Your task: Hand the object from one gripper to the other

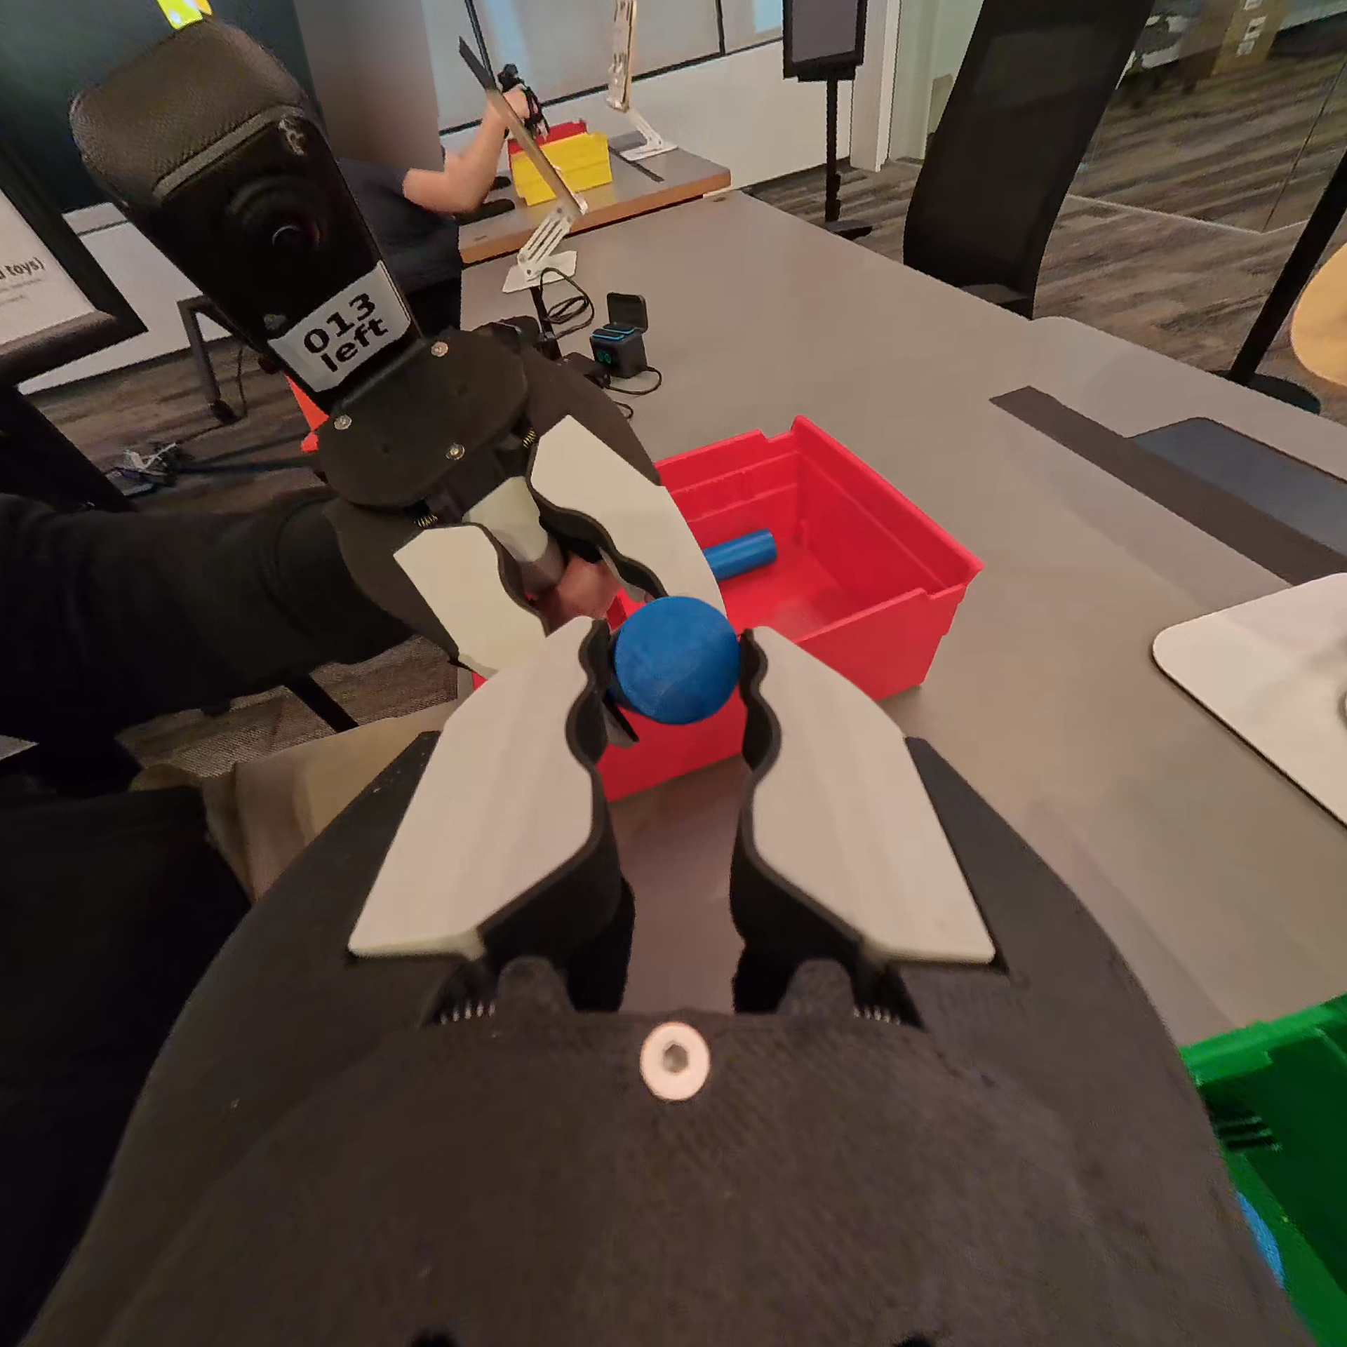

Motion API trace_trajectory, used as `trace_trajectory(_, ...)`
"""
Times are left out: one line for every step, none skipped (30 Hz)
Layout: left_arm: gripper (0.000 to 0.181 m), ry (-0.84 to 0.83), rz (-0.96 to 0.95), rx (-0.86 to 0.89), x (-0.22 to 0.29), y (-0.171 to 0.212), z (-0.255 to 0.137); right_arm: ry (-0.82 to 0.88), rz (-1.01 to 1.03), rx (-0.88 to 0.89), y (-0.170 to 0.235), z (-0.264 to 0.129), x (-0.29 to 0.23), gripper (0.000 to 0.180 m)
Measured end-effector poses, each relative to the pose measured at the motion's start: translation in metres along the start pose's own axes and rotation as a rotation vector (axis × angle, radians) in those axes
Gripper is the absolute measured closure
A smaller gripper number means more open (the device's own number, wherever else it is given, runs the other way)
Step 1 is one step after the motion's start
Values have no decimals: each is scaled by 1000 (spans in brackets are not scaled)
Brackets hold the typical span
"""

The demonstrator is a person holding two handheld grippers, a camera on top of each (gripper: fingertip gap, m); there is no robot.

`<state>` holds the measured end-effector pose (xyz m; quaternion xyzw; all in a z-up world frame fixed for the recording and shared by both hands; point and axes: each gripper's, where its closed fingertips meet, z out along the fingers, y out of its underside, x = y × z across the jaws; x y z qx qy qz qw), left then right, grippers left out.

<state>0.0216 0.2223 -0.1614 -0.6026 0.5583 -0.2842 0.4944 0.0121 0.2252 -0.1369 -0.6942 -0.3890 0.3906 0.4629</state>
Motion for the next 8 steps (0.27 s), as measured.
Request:
trace_trajectory(147,3,-3,2,1,1,1,-2,5,0,1,0,0,146)
trace_trajectory(147,10,-12,7,1,1,1,-2,8,-8,1,-1,0,146)
trace_trajectory(147,17,-21,13,2,1,2,-1,10,-18,2,-2,0,146)
trace_trajectory(147,23,-30,19,3,0,3,3,6,-25,1,-3,0,147)
trace_trajectory(147,24,-34,26,4,-2,3,4,-5,-27,-1,-5,-1,147)
trace_trajectory(147,24,-30,38,4,-5,3,6,-17,-32,-3,-8,-2,147)
trace_trajectory(148,31,-28,38,5,-7,2,20,-27,-38,-5,-12,0,147)
trace_trajectory(145,35,-25,19,6,-7,1,50,-37,-42,-9,-20,5,147)
